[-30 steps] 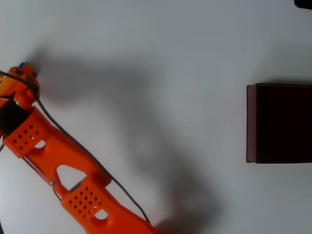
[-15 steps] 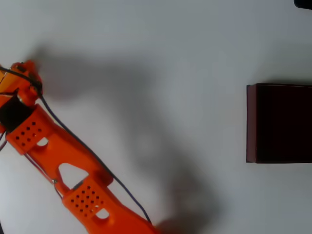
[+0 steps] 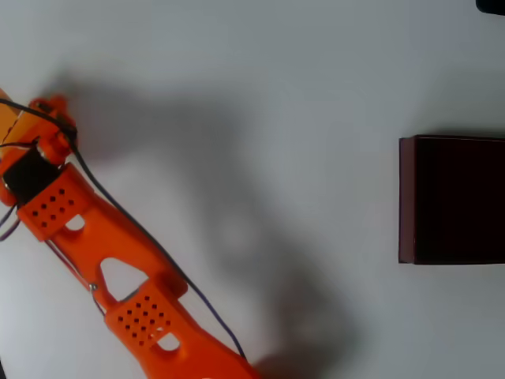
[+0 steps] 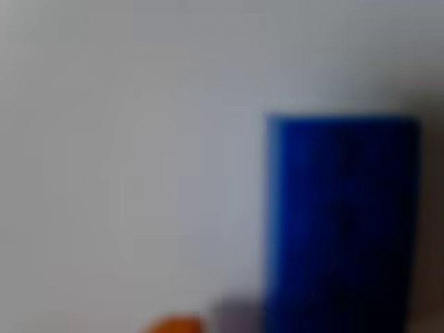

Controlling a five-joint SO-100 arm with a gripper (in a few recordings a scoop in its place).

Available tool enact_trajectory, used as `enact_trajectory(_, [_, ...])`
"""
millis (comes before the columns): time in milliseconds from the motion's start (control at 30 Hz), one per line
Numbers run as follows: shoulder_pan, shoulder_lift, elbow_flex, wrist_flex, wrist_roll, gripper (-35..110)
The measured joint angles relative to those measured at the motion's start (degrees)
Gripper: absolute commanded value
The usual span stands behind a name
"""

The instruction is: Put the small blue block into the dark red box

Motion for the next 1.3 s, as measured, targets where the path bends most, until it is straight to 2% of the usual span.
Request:
enact_trajectory(367, [0.1, -1.5, -0.4, -0.1, 1.6, 23])
enact_trajectory(633, [0.1, -2.7, -1.6, -0.5, 2.6, 7])
enact_trajectory(1067, [0.1, -3.7, -2.9, -0.3, 3.7, 0])
enact_trajectory(1300, [2.4, 2.0, -2.8, 13.1, -1.8, 0])
